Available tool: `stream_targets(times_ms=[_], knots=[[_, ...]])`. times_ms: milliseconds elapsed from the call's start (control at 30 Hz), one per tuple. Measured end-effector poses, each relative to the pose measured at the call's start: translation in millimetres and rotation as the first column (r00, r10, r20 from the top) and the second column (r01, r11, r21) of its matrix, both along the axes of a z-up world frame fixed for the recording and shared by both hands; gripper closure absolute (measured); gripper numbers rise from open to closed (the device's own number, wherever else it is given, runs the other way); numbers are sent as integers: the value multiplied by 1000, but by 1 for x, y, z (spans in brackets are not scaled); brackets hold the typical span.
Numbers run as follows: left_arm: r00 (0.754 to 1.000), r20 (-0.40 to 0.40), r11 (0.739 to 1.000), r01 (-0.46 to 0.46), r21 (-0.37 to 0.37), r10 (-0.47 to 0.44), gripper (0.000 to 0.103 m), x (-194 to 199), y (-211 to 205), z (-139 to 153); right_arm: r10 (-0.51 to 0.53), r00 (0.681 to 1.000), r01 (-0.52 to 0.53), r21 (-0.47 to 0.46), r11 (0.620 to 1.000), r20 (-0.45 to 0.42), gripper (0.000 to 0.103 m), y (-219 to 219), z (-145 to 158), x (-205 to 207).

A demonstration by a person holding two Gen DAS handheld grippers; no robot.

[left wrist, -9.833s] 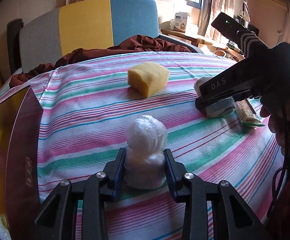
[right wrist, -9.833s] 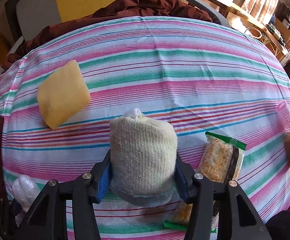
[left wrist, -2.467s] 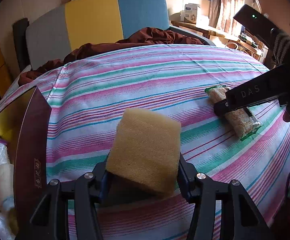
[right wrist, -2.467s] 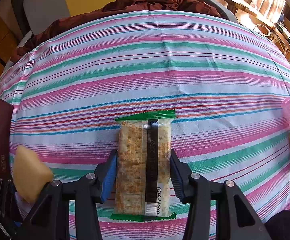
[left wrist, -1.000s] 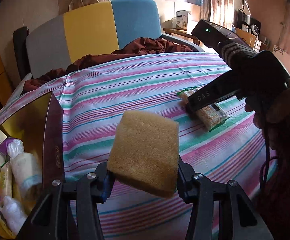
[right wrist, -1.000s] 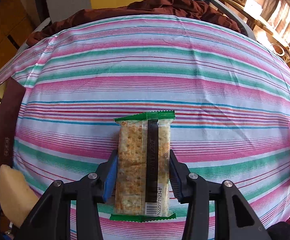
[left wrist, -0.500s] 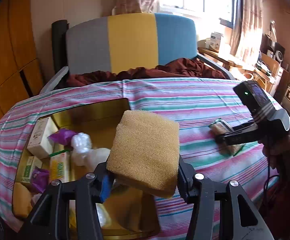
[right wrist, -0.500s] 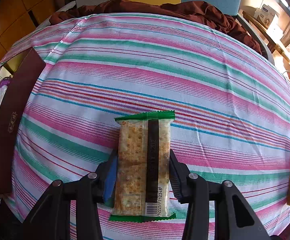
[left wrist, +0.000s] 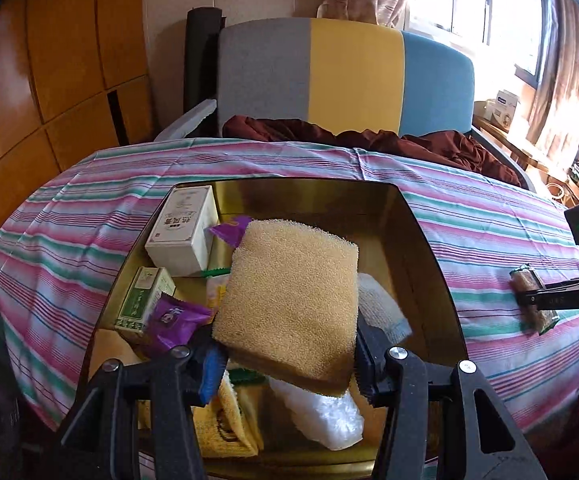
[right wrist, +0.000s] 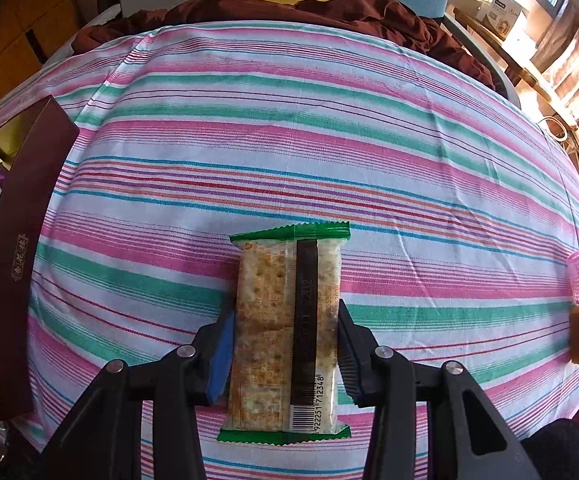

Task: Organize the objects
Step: 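Lower the cracker bar into the tray and open the right gripper while the left holds the sponge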

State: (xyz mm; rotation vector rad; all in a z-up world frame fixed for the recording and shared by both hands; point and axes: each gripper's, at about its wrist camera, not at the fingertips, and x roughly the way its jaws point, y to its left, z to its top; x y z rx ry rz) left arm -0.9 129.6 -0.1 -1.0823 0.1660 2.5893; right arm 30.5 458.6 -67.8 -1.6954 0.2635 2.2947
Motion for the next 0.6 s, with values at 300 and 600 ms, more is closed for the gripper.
stream_targets(times_ms=[300,600], knots=[[999,21,998,-49,35,48,50,-8,-29,-1,31,991,-42,-91,995,-127,58,-48,22,-6],[988,41,985,-154,83,151,50,-12,-86,3,132,940,-181,-135,974,-313,58,-97,62,-22]])
